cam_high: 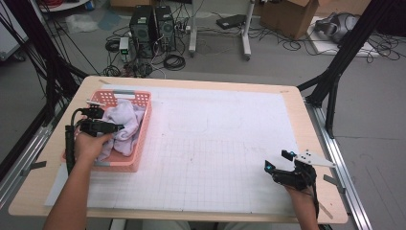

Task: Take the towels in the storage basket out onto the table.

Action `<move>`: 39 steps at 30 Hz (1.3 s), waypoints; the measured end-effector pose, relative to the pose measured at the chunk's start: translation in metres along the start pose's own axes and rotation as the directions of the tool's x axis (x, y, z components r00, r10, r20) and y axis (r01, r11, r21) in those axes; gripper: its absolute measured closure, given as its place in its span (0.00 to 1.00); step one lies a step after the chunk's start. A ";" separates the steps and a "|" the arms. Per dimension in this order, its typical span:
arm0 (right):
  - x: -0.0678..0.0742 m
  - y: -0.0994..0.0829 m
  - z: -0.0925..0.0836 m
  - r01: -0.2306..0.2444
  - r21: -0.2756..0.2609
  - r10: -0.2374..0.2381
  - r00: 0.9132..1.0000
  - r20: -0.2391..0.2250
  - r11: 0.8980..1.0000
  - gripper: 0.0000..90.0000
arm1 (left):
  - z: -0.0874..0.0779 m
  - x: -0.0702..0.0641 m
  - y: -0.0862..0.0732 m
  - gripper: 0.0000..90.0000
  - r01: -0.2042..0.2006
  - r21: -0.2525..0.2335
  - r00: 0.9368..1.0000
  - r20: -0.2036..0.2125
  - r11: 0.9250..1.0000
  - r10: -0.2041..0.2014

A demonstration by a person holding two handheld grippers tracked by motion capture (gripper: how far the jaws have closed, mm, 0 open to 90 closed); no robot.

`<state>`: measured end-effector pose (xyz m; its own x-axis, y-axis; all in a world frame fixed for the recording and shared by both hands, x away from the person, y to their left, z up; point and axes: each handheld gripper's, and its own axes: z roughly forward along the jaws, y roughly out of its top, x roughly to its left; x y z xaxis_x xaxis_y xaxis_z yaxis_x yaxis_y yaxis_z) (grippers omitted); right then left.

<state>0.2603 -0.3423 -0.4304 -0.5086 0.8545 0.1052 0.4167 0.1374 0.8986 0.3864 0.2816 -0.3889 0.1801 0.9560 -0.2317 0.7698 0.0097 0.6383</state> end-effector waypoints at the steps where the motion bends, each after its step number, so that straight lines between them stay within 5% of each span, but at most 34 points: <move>1: 0.000 0.000 0.000 0.004 0.001 -0.004 1.000 -0.001 1.000 0.17 | 0.000 0.000 0.000 0.60 0.000 0.000 1.000 0.000 1.000 0.000; 5: 0.000 0.000 0.001 0.013 0.003 -0.013 1.000 -0.001 1.000 0.17 | -0.022 0.004 -0.001 0.60 -0.012 -0.150 0.999 0.036 0.989 0.018; 11: 0.002 0.001 0.003 0.015 0.009 -0.015 1.000 -0.006 1.000 0.17 | -0.042 0.001 0.002 0.60 -0.038 -0.290 0.997 0.053 0.956 0.055; 12: 0.002 0.001 0.003 0.014 0.009 -0.014 1.000 -0.007 1.000 0.17 | -0.042 0.001 0.002 0.60 -0.038 -0.290 0.997 0.053 0.956 0.055; 13: 0.002 0.001 0.003 0.015 0.009 -0.015 1.000 -0.007 1.000 0.17 | -0.050 0.000 0.004 0.60 -0.036 -0.333 0.997 0.058 0.942 0.059; 17: 0.001 0.001 0.003 0.016 0.005 -0.016 1.000 -0.006 1.000 0.17 | -0.064 -0.002 0.008 0.60 -0.049 -0.417 0.993 0.078 0.907 0.089; 20: 0.001 0.001 0.003 0.009 0.007 -0.009 1.000 -0.006 1.000 0.17 | -0.074 -0.004 0.011 0.60 -0.059 -0.467 0.990 0.083 0.882 0.110; 21: 0.001 0.001 0.003 0.011 0.006 -0.011 1.000 -0.005 1.000 0.17 | -0.074 -0.004 0.011 0.60 -0.059 -0.467 0.990 0.083 0.882 0.110; 22: 0.001 0.001 0.003 0.011 0.006 -0.011 1.000 -0.005 1.000 0.17 | -0.077 -0.005 0.011 0.60 -0.056 -0.482 0.989 0.093 0.874 0.115; 23: 0.001 0.001 0.002 0.012 0.005 -0.012 1.000 -0.007 1.000 0.17 | -0.082 -0.006 0.012 0.60 -0.063 -0.515 0.986 0.102 0.855 0.134; 28: 0.001 0.002 0.002 0.017 -0.002 -0.017 1.000 -0.010 1.000 0.17 | -0.095 -0.015 0.014 0.59 -0.088 -0.572 0.978 0.108 0.815 0.181; 33: 0.003 0.002 0.003 0.022 -0.002 -0.022 1.000 -0.015 1.000 0.17 | -0.106 -0.029 0.016 0.59 -0.115 -0.636 0.957 0.136 0.763 0.257; 34: 0.003 0.002 0.003 0.020 -0.002 -0.020 1.000 -0.015 1.000 0.17 | -0.107 -0.032 0.015 0.59 -0.118 -0.645 0.952 0.143 0.755 0.271; 35: 0.003 0.002 0.003 0.023 -0.003 -0.023 1.000 -0.015 1.000 0.17 | -0.107 -0.032 0.015 0.59 -0.118 -0.645 0.952 0.143 0.755 0.271; 36: 0.003 0.002 0.003 0.020 -0.002 -0.020 1.000 -0.016 1.000 0.17 | -0.109 -0.038 0.016 0.59 -0.129 -0.660 0.944 0.146 0.741 0.294; 37: 0.003 0.002 0.003 0.021 -0.002 -0.022 1.000 -0.017 1.000 0.17 | -0.109 -0.038 0.016 0.59 -0.129 -0.660 0.944 0.146 0.741 0.294; 39: 0.003 0.002 0.003 0.022 -0.002 -0.022 1.000 -0.016 1.000 0.17 | -0.110 -0.046 0.017 0.59 -0.137 -0.679 0.933 0.157 0.721 0.325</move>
<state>0.2619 -0.3375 -0.4291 -0.5295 0.8432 0.0924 0.4037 0.1547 0.9017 0.3237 0.2697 -0.2867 0.5142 0.8487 -0.1239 0.1145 0.0752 0.9906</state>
